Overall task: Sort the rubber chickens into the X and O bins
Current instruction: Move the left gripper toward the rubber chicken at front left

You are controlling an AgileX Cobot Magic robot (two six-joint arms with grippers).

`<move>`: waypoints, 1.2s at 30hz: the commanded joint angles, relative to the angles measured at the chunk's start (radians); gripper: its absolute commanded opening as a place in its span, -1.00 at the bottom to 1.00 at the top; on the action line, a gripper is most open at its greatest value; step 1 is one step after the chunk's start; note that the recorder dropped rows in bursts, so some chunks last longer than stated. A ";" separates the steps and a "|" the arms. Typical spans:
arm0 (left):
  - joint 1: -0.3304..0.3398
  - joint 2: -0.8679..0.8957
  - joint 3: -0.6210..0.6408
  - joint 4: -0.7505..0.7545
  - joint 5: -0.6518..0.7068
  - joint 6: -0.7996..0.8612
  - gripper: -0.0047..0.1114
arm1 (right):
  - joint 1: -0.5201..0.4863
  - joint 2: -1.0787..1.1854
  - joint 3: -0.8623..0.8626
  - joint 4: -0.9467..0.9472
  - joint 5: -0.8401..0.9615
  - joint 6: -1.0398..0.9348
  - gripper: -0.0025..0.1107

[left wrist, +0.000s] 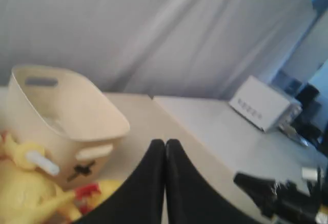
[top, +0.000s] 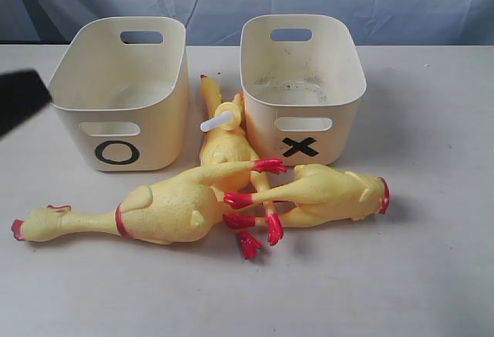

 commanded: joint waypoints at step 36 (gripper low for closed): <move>-0.005 0.361 0.005 -2.727 1.705 3.130 -0.30 | 0.003 -0.003 0.002 0.000 -0.012 0.001 -0.96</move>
